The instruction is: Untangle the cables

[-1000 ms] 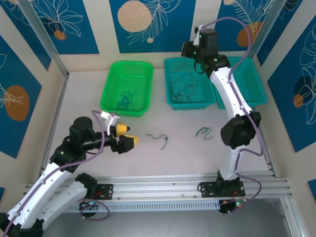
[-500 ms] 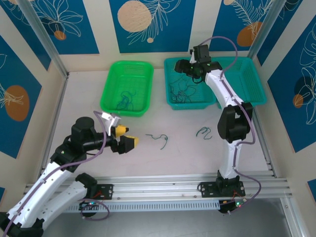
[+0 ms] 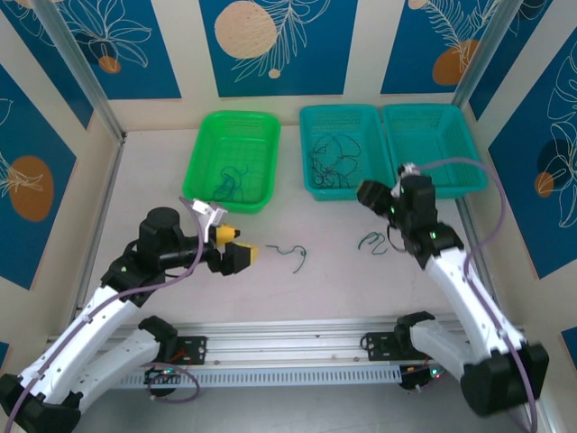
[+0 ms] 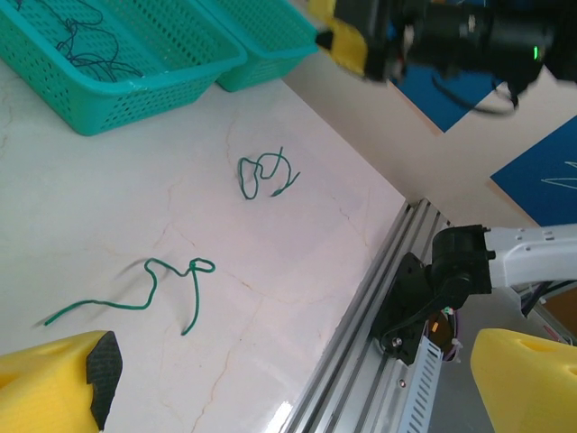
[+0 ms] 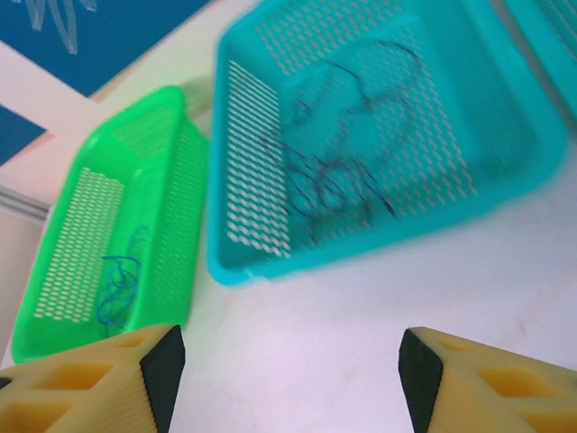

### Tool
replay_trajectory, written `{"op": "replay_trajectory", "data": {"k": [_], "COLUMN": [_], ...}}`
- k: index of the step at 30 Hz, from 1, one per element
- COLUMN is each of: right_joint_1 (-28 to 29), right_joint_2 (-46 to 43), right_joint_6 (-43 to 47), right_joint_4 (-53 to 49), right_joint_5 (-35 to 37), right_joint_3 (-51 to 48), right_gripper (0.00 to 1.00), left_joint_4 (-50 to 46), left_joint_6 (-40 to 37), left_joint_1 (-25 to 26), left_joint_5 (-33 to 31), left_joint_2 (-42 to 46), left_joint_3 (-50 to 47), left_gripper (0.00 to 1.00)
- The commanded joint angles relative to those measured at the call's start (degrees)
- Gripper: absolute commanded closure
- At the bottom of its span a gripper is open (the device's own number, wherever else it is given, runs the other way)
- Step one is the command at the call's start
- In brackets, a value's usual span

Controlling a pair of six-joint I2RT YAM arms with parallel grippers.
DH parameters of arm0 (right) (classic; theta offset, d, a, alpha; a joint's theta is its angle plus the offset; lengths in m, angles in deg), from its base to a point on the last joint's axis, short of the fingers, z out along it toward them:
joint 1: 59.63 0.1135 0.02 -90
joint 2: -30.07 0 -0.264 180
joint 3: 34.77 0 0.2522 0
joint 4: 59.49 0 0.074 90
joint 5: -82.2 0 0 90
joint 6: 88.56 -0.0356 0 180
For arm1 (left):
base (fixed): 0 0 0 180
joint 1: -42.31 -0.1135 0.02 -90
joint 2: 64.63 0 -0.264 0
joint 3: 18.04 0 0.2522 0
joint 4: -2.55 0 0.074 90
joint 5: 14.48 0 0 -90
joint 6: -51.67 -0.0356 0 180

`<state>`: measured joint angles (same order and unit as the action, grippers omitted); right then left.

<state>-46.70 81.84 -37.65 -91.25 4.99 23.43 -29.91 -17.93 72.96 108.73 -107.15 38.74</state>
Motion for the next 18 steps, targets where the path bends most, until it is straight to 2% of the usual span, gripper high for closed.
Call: {"op": "replay_trajectory", "data": {"k": [1,4,7,9,10,15,18], "right_joint_1": [-1.01,-3.36,-5.94,-6.6,-6.62,-7.13,-7.22], "right_joint_2": [-7.3,-9.08,-5.72,-1.33,0.66,11.73,15.09], "right_joint_6": [-8.97,-11.65,-12.83,-12.38,-12.16,-10.55,-10.7], "right_joint_4": [-4.1,-6.26,-4.4,-1.91,-1.22,3.94,5.92], "right_joint_5": [4.43,2.02,-1.91,-3.47,-3.24,-4.73,-4.63], "right_joint_3": [-9.6,-15.33,-18.63,-19.53,-19.42,-17.96,-17.17], "right_gripper": [0.35,0.36,0.42,0.56,0.59,0.6,0.66], "left_joint_4": [3.29,3.67,3.67,3.59,3.48,2.72,1.7], "left_joint_6": [-1.01,-0.83,-0.42,0.18,0.33,0.86,0.82], "left_joint_1": [0.15,0.22,0.3,0.36,0.33,0.45,0.44], "left_joint_5": [2.33,2.56,2.37,2.16,2.19,1.18,1.02], "left_joint_2": [-1.39,-2.04,-1.96,-1.57,-1.32,0.58,0.93], "left_joint_3": [0.87,0.88,0.59,0.43,0.33,-0.31,-0.32], "left_gripper": [0.0,0.0,0.0,0.0,0.0,0.0,0.0]}}
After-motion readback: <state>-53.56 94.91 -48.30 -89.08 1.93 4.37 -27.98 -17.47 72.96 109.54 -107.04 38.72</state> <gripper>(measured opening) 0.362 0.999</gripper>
